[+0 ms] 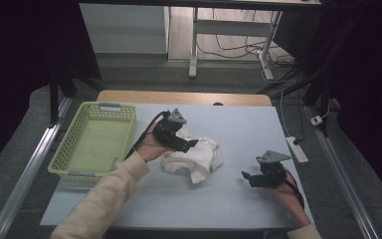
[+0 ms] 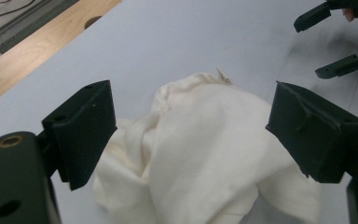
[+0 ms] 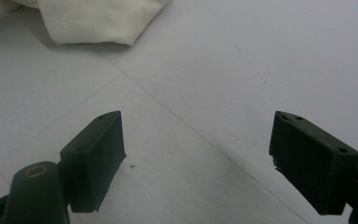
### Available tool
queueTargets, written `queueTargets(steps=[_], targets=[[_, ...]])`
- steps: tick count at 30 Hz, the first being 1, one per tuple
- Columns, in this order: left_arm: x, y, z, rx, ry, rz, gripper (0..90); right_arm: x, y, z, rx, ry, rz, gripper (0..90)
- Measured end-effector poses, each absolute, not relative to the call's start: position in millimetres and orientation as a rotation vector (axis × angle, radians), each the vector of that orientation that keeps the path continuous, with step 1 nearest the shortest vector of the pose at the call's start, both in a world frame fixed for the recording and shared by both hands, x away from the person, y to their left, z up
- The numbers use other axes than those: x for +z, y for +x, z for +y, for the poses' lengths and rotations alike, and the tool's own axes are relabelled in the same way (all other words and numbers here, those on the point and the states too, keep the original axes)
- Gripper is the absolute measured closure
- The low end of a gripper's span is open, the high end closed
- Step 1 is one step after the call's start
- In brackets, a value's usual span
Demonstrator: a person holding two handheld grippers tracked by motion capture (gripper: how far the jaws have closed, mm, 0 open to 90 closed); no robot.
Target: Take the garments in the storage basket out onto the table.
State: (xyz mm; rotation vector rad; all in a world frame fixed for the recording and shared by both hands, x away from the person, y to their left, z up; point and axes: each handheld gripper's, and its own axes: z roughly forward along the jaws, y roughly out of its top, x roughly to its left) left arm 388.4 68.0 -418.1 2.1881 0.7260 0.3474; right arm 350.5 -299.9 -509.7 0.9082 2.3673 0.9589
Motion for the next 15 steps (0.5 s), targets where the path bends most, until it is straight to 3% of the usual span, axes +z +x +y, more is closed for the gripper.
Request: queueTargets(steps=[15], targets=[[-414.1, 341.9, 133.1, 0.415, 2.121, 0.807, 19.5, -508.6, 349.7, -300.1, 0.965, 0.906, 2.360, 17.8]])
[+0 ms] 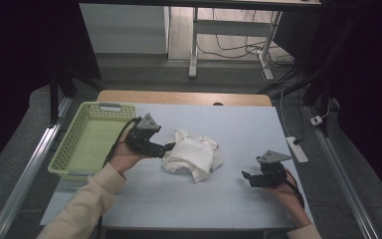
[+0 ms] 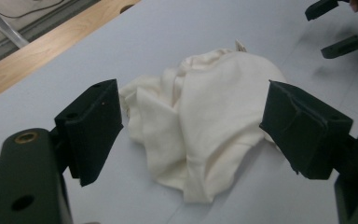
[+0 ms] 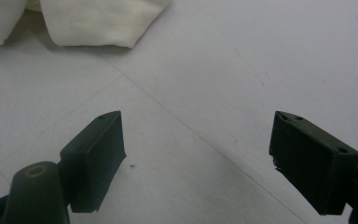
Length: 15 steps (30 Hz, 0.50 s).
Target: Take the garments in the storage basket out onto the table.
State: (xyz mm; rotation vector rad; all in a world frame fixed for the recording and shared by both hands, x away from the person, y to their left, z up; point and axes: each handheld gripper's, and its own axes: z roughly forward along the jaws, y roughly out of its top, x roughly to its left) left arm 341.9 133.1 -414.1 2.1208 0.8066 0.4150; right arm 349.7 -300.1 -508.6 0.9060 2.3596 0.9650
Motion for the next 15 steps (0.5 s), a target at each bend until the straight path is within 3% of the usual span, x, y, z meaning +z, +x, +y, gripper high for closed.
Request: queueTargets(steps=[15], targets=[[-436.5, 276.2, 199.0, 0.536, 2.069, 0.931, 23.7, -505.8, 345.0, -297.2, 1.009, 0.848, 2.361, 17.5]])
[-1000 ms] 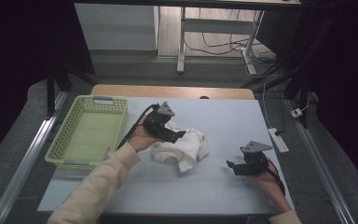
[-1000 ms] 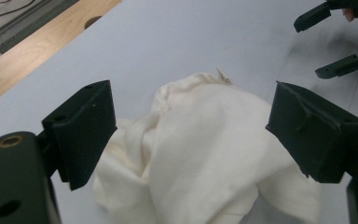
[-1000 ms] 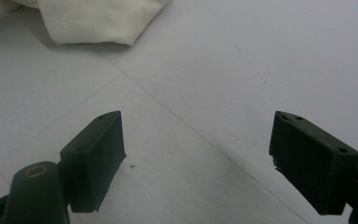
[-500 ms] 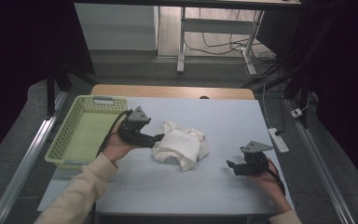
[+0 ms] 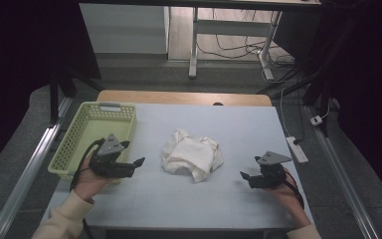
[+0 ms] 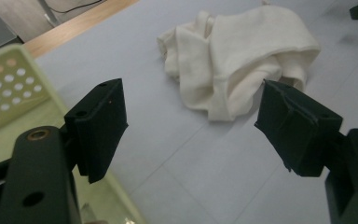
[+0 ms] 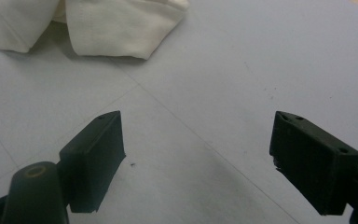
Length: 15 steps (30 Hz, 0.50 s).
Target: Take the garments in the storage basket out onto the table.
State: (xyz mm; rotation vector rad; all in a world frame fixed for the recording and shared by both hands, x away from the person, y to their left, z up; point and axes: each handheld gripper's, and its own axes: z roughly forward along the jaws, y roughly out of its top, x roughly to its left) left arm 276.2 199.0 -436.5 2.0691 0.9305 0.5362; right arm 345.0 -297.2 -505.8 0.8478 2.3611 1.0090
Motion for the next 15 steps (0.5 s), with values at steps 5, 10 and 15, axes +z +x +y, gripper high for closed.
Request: queueTargets(steps=[5, 10, 15], targets=[[-449.5, 262.3, 211.7, 0.539, 2.045, 0.975, 23.7, -505.9, 344.7, -297.5, 1.009, 0.841, 2.364, 17.3], [-460.4, 250.5, 223.0, 0.544, 2.016, 1.017, 23.5, -505.4, 343.7, -297.0, 1.007, 0.821, 2.356, 17.3], [-464.6, 245.2, 233.6, 0.552, 1.997, 1.054, 23.5, -505.5, 342.5, -296.8, 1.020, 0.818, 2.349, 17.3]])
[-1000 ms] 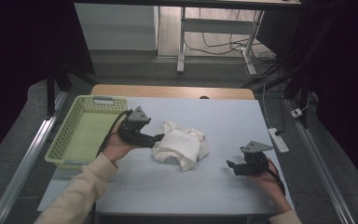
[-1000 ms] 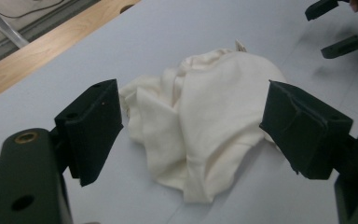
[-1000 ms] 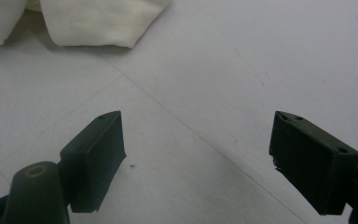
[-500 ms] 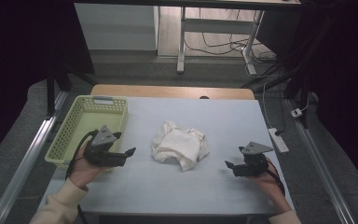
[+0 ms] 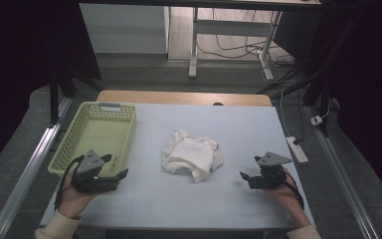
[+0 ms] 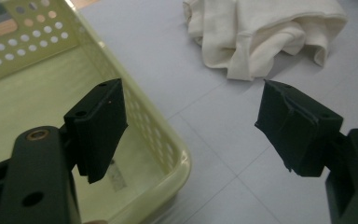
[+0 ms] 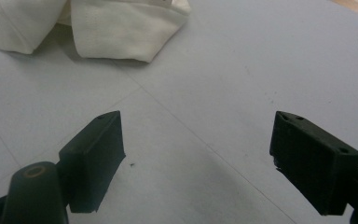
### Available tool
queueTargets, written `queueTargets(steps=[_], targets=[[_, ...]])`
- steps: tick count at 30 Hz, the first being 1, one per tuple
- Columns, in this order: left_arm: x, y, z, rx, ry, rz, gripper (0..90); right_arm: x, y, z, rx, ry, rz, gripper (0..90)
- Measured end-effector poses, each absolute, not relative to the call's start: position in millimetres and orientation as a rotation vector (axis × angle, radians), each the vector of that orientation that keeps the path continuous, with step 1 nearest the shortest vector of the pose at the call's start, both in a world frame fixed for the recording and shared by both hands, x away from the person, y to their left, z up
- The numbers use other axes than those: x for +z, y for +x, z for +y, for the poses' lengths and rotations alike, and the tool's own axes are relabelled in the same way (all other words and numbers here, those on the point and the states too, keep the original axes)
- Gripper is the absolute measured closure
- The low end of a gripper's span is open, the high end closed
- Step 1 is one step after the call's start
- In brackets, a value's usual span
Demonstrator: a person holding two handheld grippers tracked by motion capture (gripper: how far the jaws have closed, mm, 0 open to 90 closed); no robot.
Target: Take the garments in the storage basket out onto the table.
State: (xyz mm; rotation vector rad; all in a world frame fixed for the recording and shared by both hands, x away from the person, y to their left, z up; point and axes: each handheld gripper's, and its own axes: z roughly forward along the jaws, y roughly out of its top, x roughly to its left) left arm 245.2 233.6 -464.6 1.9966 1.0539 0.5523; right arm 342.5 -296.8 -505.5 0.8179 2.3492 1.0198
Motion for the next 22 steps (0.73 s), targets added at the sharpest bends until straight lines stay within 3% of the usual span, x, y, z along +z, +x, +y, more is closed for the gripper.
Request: queueTargets(steps=[22], targets=[[-464.5, 247.8, 231.0, 0.554, 2.007, 1.051, 23.1, -503.5, 341.1, -297.4, 1.038, 0.805, 2.322, 17.3]])
